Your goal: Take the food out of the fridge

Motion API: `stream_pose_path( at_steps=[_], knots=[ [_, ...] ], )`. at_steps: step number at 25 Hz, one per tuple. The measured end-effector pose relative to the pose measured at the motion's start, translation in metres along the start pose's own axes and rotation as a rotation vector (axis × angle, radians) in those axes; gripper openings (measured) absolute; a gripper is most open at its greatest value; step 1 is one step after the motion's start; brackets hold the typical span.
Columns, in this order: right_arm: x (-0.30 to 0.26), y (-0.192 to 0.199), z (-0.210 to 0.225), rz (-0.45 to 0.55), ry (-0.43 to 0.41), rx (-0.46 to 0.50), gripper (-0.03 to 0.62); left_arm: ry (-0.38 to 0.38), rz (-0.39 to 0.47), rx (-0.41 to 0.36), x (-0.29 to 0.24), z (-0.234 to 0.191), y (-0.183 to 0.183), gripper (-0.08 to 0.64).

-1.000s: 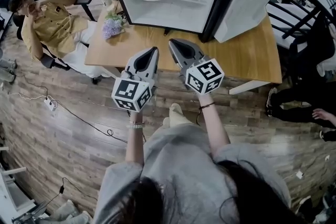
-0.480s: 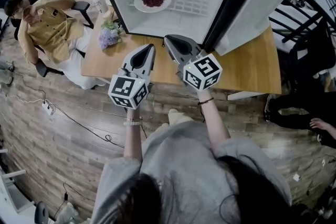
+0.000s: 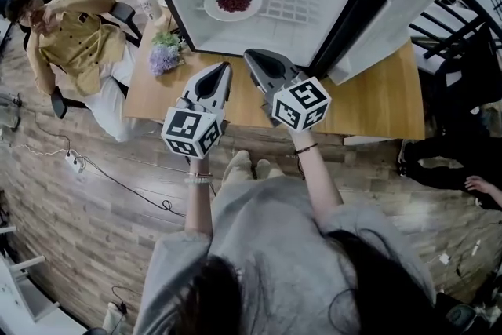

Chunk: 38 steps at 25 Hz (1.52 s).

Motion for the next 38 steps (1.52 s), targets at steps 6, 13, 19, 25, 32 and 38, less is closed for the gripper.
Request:
stream_pose_path(
  at_steps=[6,13,19,25,32,38],
  knots=[
    [-0.021,0.006,0.007,0.045,0.082,-0.112,0.009,0.049,-0.029,0.013,-0.008,-0.028,0.001,0.008],
    [-0.036,0.023,0.019,0.064,0.181,-0.292,0.011,0.112,-0.047,0.034,-0.018,-0.053,0.006,0.008],
    [-0.044,0.035,0.028,0.164,0.265,-0.516,0.114,0.141,-0.059,0.028,-0.024,-0.069,0.007,0.008],
    [-0.057,0.043,0.036,0.258,0.307,-0.776,0.144,0.132,-0.061,0.034,-0.035,-0.079,0.004,0.008],
    [-0.069,0.043,0.047,0.298,0.336,-0.884,0.156,0.107,-0.068,0.042,-0.039,-0.086,0.007,0.008],
    [-0.078,0.045,0.057,0.327,0.348,-0.975,0.157,0.107,-0.084,0.037,-0.046,-0.089,0.01,0.008]
  ],
)
Point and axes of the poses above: the fingertips, and each gripper's own axes: x backward along the fingers, z to its right, y out of its underside, the point moved 8 cm from there along x, backward along the fingers, and after that the axes turned 9 degrees about z, right-handed, at the moved point
